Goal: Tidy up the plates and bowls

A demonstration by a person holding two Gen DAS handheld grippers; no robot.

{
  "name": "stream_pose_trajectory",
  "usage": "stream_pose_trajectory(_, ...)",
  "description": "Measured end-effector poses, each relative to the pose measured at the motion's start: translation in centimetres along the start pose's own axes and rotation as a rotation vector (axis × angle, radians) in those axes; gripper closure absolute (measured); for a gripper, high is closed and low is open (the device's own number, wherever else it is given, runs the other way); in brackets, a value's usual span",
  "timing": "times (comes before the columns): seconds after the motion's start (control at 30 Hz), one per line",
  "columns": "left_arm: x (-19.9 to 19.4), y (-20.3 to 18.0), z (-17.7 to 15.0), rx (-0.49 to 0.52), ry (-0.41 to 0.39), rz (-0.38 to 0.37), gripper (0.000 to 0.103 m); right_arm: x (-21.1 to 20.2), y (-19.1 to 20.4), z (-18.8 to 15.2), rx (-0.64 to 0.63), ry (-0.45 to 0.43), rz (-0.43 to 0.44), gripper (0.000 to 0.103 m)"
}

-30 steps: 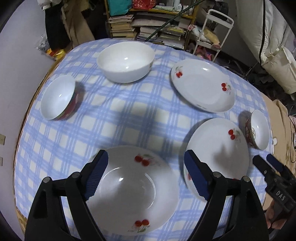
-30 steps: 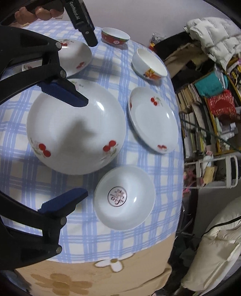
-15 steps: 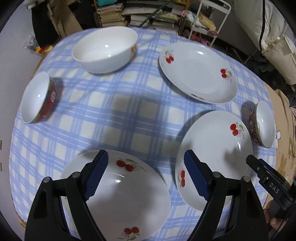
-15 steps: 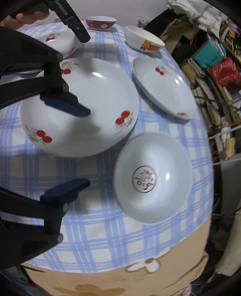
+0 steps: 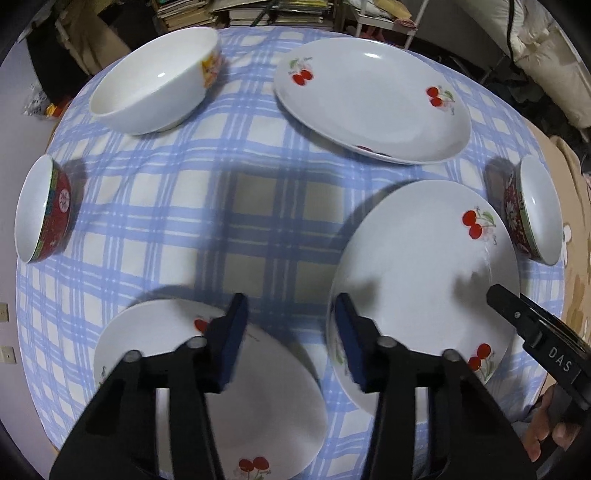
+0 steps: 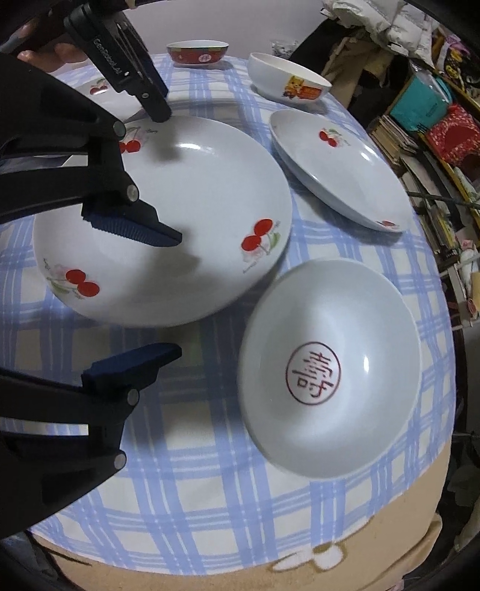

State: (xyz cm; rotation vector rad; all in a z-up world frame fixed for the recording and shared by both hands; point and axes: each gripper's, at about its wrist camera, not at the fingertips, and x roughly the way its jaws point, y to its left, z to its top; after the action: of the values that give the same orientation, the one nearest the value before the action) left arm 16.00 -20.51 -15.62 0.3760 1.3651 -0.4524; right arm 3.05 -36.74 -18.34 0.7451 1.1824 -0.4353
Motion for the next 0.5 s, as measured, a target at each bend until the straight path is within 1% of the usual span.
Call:
stream_pose_trajectory(0.03,0.2,-0.2,0.0,0.004,0.005,-0.006,0.066,0.1,0.0,0.0,-0.002,0.008,0.000,0.058)
stream_pose_trajectory(0.1,0.5,-0.8,0.0,0.012,-0.001,-0.002,0.069,0.5,-0.1,0.1,0.000,0.022,-0.006,0.058)
stream_pose_trajectory(0.2,0.8,-1.6,0.1,0.035,-0.016,0.000,0.077,0.4,-0.2,0.2,0.007,0.014,-0.001,0.059)
stream_pose_trajectory(0.23,0.9,-1.9,0.1,0.039,-0.018,-0.003,0.080,0.3,-0.2,0.3,0.003,0.013,-0.002,0.063)
stream_pose_trajectory(0.3,1.2,-2.3,0.4,0.043,-0.014,-0.004,0.083,0.4,-0.1,0.3,-0.006,0.016,-0.003,0.069)
stream_pose_trajectory(0.4,1.3,-3.2,0.9,0.053,-0.015,0.005,0.085,0.5,-0.2,0.3,0.006,0.020,-0.005,0.072)
stream_pose_trajectory(0.5,1.6,-3.9,1.2,0.048,-0.030,0.024,0.085,0.6,-0.5,0.3,0.020,0.024,-0.004,0.079)
